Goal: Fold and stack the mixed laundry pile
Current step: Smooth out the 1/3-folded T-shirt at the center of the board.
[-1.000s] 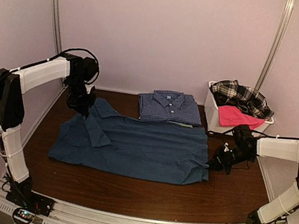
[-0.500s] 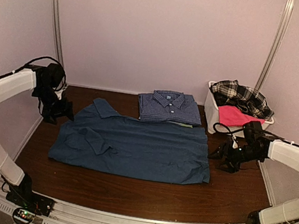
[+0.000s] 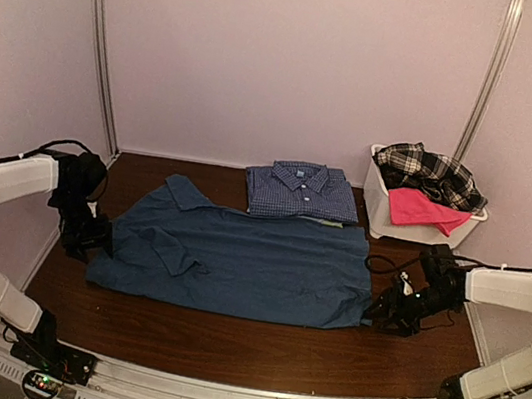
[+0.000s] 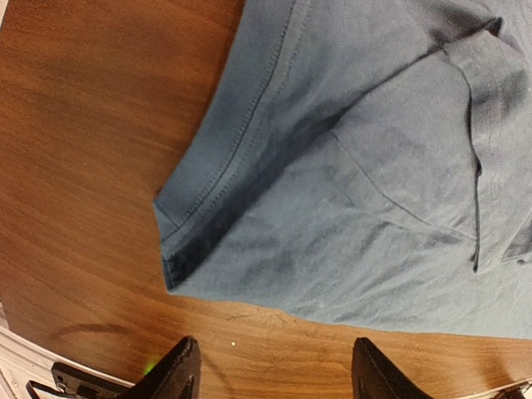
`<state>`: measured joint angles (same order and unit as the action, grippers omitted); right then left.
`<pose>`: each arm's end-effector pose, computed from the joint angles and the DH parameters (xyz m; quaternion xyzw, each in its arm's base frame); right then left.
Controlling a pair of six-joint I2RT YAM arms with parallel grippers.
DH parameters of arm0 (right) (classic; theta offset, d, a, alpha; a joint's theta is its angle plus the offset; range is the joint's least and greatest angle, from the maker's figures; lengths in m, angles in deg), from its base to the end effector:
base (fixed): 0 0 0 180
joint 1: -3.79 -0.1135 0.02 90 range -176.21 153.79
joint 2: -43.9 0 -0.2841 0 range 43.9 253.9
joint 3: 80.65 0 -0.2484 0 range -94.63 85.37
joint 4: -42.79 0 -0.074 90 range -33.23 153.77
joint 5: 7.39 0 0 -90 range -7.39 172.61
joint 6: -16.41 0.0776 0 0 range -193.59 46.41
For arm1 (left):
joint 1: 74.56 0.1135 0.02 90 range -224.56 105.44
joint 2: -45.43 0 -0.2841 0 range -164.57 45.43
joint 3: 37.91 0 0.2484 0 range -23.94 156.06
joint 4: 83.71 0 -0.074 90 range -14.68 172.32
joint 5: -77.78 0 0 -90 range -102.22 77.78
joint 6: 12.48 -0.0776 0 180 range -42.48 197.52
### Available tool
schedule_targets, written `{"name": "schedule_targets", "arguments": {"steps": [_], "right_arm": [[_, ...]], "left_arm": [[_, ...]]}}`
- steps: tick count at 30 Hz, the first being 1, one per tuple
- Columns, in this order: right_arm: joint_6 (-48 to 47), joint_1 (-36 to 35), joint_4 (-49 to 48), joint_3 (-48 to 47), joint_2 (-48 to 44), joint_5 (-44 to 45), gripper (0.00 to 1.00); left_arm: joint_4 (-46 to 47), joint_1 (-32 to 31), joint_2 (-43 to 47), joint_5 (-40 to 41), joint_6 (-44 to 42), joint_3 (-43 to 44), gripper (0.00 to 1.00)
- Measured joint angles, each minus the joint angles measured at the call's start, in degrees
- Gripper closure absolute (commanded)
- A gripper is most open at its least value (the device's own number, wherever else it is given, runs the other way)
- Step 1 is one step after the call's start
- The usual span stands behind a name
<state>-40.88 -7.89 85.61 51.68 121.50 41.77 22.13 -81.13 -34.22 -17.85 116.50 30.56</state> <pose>0.1989 0.0929 0.1403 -0.1176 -0.9206 -0.3725 0.0002 0.2226 -0.0333 0.1941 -0.2766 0.9589 -0.0610 0.0184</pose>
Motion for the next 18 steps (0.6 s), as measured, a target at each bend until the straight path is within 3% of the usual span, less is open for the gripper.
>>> {"name": "schedule_targets", "arguments": {"steps": [4, 18], "right_arm": [[-1.6, -0.8, -1.3, 0.0, 1.1, -0.1, 0.45], [-6.1, -2.8, -0.4, -3.9, 5.8, 1.5, 0.51]], "left_arm": [[2.6, 2.1, -2.0, 0.5, -1.7, -0.3, 0.44], [7.0, 3.1, -9.0, 1.7, -9.6, -0.4, 0.43]]}}
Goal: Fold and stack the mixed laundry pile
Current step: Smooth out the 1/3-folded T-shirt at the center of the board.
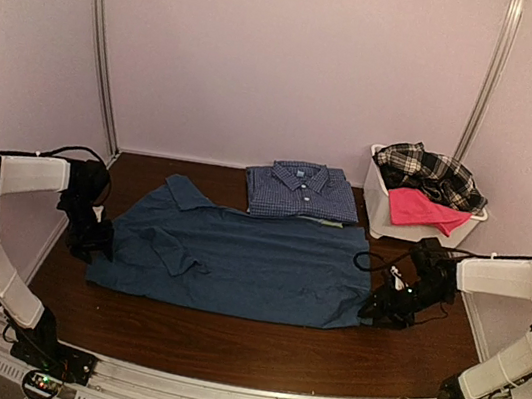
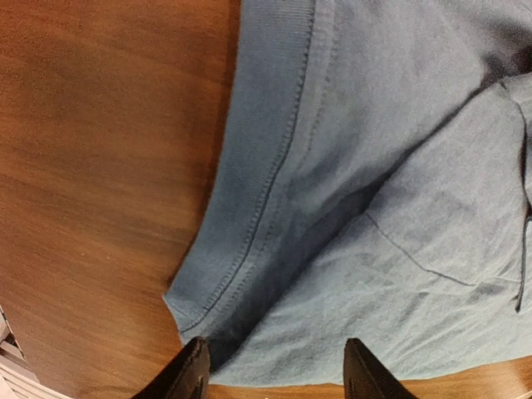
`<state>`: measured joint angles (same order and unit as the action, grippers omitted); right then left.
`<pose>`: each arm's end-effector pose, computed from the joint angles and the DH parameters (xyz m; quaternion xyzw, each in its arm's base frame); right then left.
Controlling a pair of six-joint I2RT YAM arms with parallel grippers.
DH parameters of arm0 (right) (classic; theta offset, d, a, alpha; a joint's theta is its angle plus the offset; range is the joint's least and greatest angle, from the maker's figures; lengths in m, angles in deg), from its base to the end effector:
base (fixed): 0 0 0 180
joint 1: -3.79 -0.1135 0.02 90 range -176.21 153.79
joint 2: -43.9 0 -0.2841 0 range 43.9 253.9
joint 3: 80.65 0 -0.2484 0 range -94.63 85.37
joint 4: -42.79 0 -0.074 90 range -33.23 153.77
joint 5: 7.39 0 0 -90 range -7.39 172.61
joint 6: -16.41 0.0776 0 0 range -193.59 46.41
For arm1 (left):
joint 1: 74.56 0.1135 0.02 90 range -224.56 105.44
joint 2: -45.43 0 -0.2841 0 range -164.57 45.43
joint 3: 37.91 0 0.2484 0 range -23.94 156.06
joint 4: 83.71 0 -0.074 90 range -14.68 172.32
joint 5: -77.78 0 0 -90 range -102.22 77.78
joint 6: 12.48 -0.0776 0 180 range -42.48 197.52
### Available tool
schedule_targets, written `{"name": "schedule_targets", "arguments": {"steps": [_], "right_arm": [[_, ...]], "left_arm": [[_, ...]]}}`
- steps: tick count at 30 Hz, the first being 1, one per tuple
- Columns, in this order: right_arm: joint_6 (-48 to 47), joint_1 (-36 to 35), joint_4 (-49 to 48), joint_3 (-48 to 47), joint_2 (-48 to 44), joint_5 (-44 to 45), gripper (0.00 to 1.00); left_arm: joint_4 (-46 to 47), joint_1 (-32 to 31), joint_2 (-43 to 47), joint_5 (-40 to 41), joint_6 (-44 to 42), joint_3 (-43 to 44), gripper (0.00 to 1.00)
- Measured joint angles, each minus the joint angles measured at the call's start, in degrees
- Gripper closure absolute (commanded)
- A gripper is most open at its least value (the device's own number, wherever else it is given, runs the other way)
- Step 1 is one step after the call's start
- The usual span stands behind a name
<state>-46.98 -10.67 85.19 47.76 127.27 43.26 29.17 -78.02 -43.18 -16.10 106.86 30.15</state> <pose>0.2152 0.1063 0.1359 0.0526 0.9323 0.3577 0.0044 0.2511 -0.0204 0.1590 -0.2231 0.9740 -0.0382 0.0099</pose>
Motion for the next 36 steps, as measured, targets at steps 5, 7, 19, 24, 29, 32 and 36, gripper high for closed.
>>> {"name": "schedule_targets", "arguments": {"steps": [5, 7, 19, 24, 29, 32, 36], "right_arm": [[-1.7, -0.3, 4.3, -3.5, -0.7, 3.1, 0.53], [-2.4, -0.3, 4.9, -4.2, -1.0, 3.5, 0.55], [-3.3, -1.3, 4.7, -4.5, 3.2, 1.4, 0.69], [-4.1, -1.3, 4.7, -4.5, 3.8, 1.1, 0.78], [-4.4, -1.3, 5.1, -4.5, 3.8, 1.1, 0.85], [-4.6, -1.3, 5.4, -4.5, 3.8, 1.1, 0.95], [-5.1, -1.3, 6.1, -4.6, 3.8, 1.3, 1.00]], "left_arm": [[0.0, 0.0, -0.1, 0.2, -2.5, 0.0, 0.43], [0.2, 0.0, -0.5, 0.2, -3.7, 0.0, 0.44], [2.4, 0.0, -5.4, -1.6, -9.8, 0.4, 0.59], [2.6, 0.1, -7.0, -2.3, -10.9, 1.1, 0.74], [2.3, 0.1, -8.3, -2.7, -11.1, 1.5, 0.79], [2.1, 0.1, -8.4, -2.9, -11.1, 1.8, 0.87], [1.4, 0.1, -8.4, -2.8, -11.1, 2.0, 1.00]]}}
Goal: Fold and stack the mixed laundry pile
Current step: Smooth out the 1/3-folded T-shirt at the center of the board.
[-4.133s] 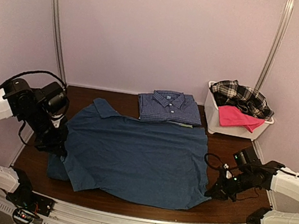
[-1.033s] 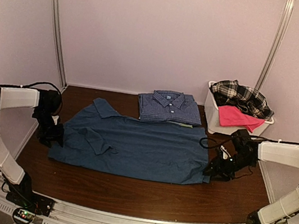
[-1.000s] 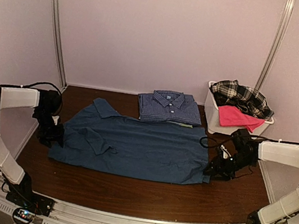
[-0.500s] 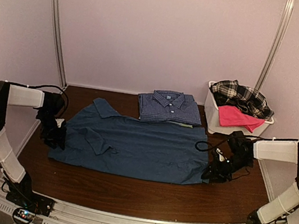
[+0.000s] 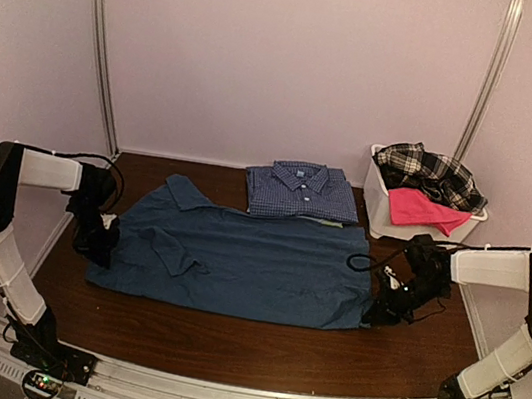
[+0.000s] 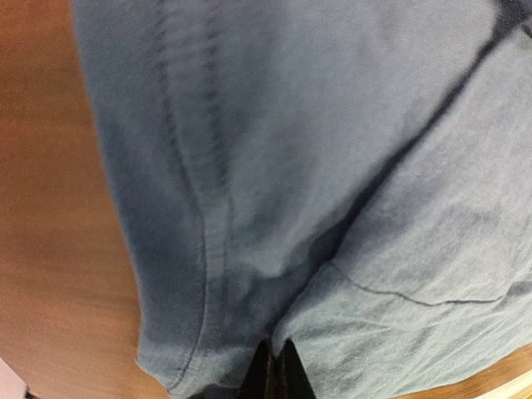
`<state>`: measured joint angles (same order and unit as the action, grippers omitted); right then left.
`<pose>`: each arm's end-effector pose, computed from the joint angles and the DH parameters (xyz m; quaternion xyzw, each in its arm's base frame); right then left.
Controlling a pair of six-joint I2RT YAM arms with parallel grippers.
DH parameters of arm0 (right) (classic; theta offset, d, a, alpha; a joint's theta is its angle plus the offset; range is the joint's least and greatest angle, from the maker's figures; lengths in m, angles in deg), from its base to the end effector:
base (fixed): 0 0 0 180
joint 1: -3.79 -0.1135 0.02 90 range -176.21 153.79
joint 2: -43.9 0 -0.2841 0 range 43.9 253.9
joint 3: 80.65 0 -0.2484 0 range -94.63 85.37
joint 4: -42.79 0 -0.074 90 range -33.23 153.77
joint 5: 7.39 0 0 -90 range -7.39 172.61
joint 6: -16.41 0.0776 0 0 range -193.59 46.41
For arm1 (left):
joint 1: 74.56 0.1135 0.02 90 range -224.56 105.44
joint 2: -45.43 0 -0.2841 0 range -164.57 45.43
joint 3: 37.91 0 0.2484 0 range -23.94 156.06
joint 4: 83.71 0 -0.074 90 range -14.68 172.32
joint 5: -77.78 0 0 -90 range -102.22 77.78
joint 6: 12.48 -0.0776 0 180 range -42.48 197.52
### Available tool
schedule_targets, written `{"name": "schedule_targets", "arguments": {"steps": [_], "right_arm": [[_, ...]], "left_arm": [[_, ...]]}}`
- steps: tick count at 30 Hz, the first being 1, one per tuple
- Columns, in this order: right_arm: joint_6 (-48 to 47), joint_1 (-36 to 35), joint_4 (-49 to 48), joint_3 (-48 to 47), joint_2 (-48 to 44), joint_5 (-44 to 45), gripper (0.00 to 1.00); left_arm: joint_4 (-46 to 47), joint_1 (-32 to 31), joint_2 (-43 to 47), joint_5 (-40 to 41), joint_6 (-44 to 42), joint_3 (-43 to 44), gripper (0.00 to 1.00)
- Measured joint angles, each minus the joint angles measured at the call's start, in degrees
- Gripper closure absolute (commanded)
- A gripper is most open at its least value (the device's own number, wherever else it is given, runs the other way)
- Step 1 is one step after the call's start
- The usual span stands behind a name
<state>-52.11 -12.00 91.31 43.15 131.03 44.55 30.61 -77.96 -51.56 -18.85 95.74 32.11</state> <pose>0.2214 0.1123 0.1368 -0.0168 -0.9417 -0.3354 0.0214 0.2680 -0.0249 0.1319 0.1300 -0.9896 0.0525 0.0335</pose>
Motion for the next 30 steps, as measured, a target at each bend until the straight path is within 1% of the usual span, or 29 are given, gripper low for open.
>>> {"name": "schedule_targets", "arguments": {"steps": [7, 11, 18, 24, 25, 26, 27, 28, 29, 30], "right_arm": [[-0.1, 0.0, 6.8, -3.3, -0.8, 3.0, 1.00], [-0.1, 0.0, 9.8, -3.5, -1.7, 3.7, 1.00], [0.0, 0.0, 12.6, -3.5, -1.7, 4.5, 1.00], [-0.1, 0.0, 12.8, -2.3, -1.7, 4.4, 1.00], [-0.1, 0.0, 12.7, -1.7, -1.5, 4.3, 1.00], [-0.1, 0.0, 12.6, -1.2, -1.2, 4.2, 0.95], [-0.1, 0.0, 12.5, -0.8, -0.8, 4.0, 0.85], [-0.2, 0.0, 12.4, -0.6, -0.4, 3.8, 0.73], [0.0, 0.0, 12.4, -0.4, 0.0, 3.8, 0.70], [-0.1, 0.0, 12.6, -0.4, 0.2, 3.8, 0.67]], "left_arm": [[-5.4, 0.2, 0.6, 3.3, 1.4, 2.4, 1.00], [-9.0, 0.5, 2.2, 5.3, 2.2, 4.5, 1.00], [-14.0, 0.5, 4.2, 8.0, 2.3, 5.7, 1.00], [-15.6, 0.6, 2.9, 8.0, 2.2, 5.6, 1.00], [-15.7, 0.6, 2.3, 7.9, 2.2, 5.6, 0.98], [-15.7, 0.6, 1.7, 7.9, 2.2, 5.5, 0.86], [-15.8, 0.6, 1.2, 7.7, 2.1, 5.4, 0.75], [-15.9, 0.6, 0.9, 7.6, 1.8, 5.4, 0.67], [-16.0, 0.6, 0.9, 7.5, 1.9, 5.3, 0.62], [-16.2, 0.6, 1.0, 7.6, 1.8, 5.3, 0.60]]}}
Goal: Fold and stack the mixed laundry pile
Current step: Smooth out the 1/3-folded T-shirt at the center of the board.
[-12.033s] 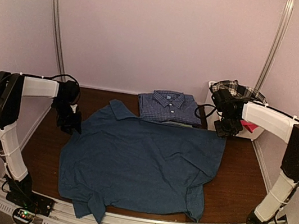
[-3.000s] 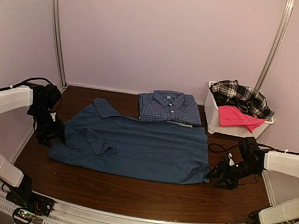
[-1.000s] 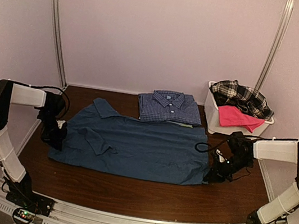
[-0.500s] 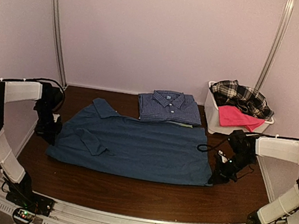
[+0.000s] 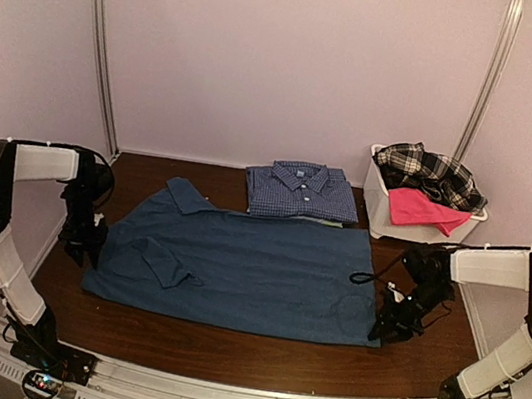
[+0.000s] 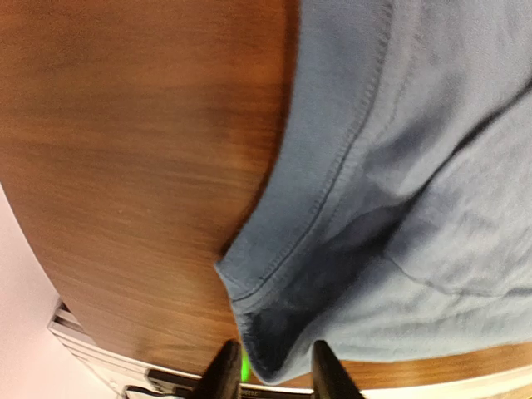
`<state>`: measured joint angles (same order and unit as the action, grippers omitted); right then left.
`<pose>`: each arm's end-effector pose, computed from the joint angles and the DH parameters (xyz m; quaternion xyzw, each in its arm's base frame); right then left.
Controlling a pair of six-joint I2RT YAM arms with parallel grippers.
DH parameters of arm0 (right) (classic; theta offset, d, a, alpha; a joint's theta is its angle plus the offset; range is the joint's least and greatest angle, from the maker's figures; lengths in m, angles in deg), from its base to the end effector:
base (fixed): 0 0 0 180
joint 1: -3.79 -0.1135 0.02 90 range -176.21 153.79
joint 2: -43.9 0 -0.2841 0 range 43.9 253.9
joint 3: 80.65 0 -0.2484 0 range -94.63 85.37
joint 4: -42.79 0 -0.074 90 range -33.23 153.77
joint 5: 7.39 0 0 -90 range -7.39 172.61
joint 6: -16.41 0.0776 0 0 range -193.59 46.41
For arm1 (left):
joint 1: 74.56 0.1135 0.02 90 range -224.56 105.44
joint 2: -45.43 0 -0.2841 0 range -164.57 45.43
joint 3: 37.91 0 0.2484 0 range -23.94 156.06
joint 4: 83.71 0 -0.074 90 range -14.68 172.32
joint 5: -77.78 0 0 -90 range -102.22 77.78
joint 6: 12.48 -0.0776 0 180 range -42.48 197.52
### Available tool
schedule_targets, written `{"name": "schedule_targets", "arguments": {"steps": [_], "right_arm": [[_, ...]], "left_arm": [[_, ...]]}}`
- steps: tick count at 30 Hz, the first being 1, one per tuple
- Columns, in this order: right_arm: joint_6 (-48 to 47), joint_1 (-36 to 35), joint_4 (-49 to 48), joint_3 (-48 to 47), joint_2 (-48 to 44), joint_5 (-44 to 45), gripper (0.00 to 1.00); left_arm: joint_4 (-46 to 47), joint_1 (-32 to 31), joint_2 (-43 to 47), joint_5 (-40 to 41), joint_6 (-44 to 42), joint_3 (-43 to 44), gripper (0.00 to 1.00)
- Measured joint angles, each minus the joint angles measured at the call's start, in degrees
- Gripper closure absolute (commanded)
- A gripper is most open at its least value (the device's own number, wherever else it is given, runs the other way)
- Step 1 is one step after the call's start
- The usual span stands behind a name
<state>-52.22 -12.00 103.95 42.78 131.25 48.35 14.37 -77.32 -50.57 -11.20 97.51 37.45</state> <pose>0.1956 0.1007 0.1321 -0.0515 -0.9541 -0.2740 0.1092 0.2490 -0.0106 0.1605 0.1479 -0.9829 -0.0302 0.1055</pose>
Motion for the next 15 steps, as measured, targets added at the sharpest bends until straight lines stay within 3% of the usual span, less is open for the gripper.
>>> {"name": "schedule_targets", "arguments": {"steps": [5, 9, 15], "right_arm": [[-0.4, 0.0, 2.9, -2.2, -2.2, 1.4, 0.52], [-0.5, 0.0, 2.4, -7.7, -6.9, 1.6, 0.57], [0.1, -2.0, -3.3, -10.3, -4.9, -3.3, 0.60]], "left_arm": [[-0.3, 0.1, 4.9, -0.9, 0.9, -1.3, 0.57], [2.1, -2.8, 10.6, -7.6, 0.5, -1.4, 0.56], [10.1, -13.9, 5.5, -17.0, 1.7, -0.7, 0.64]]}}
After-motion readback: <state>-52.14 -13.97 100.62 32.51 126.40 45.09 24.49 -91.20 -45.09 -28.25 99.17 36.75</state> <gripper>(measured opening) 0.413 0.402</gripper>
